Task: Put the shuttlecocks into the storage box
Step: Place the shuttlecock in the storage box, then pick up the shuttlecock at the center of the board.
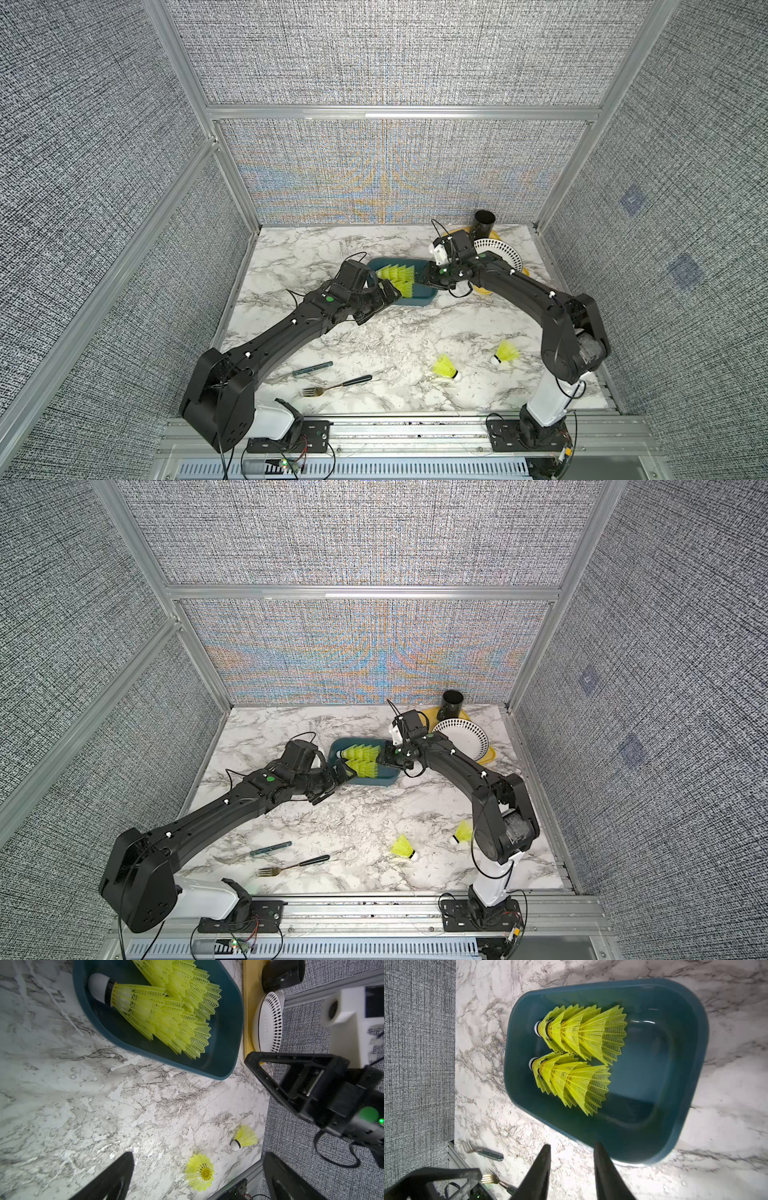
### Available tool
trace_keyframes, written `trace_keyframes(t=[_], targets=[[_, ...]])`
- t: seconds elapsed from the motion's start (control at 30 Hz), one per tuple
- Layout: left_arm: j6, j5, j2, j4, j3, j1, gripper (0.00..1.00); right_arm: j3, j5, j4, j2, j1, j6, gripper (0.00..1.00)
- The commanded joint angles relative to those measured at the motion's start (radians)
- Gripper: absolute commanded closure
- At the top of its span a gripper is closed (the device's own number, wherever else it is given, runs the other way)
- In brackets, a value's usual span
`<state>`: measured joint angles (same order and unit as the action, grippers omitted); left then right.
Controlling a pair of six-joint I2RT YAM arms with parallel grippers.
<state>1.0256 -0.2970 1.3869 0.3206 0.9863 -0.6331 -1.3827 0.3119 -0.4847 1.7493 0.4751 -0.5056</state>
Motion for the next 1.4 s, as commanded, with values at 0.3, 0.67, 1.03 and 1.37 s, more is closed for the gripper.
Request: trace_keyframes(t=[0.3,0.67,1.03,1.37], targets=[[-0.115,-0.058,-0.097,0.110,-0.043,-0.008,0.00,0.131,-0.254,-0.267,-0.191,0.220,0.085,0.63],[-0.107,-0.071,-0.157,0.117,-0.093,-0.016,0.00,0.262,-0.412,-0.395,-0.316,0.351,-0.145,0.62],[-0.182,-0.164,-0.034,0.078,0.012,-0.117,0.00,0.425,-0.427,-0.433,-0.545,-0.042,-0.264,0.45],[-0.214,-0.191,0.138,0.021,0.140,-0.203,0.00,0.444,-0.288,-0.402,-0.501,-0.435,-0.082,0.47]])
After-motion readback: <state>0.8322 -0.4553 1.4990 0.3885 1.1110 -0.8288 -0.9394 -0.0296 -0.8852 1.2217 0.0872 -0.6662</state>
